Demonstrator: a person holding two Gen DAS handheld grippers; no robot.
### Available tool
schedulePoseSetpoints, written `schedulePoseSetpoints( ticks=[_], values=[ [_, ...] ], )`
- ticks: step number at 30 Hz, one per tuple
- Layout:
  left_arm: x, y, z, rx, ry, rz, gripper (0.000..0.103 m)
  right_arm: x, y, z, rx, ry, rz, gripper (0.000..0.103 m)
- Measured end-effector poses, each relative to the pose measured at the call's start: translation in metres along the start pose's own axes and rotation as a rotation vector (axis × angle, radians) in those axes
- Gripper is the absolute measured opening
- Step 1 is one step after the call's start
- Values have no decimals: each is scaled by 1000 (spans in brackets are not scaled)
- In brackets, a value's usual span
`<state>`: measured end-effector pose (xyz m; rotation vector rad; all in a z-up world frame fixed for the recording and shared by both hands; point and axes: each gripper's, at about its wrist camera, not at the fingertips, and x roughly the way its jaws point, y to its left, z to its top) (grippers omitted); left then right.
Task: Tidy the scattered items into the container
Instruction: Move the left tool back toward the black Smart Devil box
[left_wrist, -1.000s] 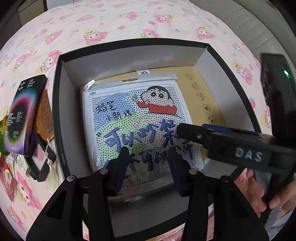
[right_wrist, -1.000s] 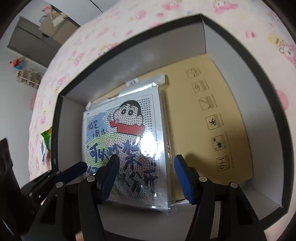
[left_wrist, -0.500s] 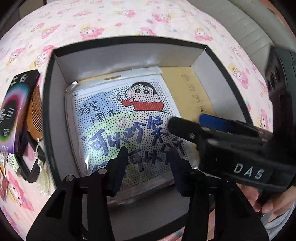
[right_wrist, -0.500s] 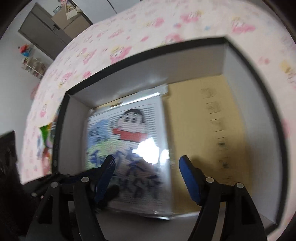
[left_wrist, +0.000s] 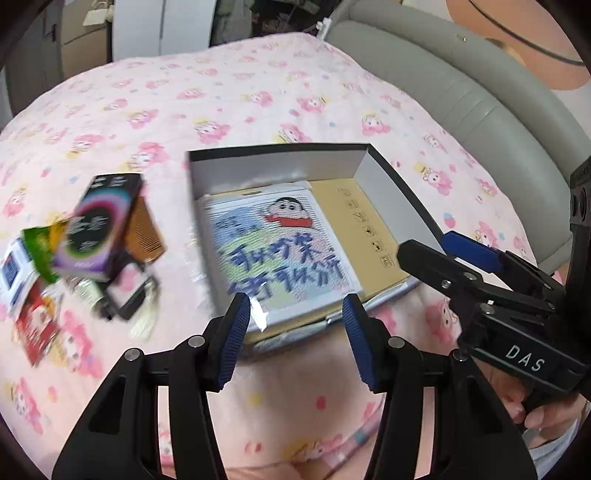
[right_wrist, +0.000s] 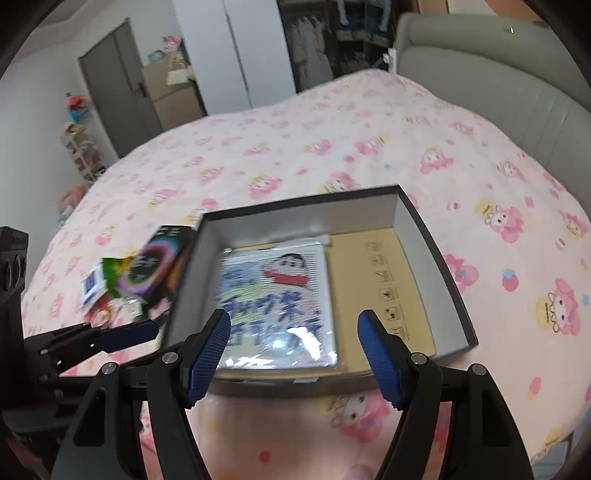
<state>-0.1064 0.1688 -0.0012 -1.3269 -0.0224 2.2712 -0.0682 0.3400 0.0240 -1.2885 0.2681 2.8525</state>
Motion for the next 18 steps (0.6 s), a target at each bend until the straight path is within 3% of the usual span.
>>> schedulePoseSetpoints(
  ticks=[9,18],
  values=[
    [-65,77,-36,-154,-76,66,53,2,92,-19,-125,13,135,69],
    [-118,170,-71,-355,-135,144,53,36,196,-16,-273,41,279,68]
  ],
)
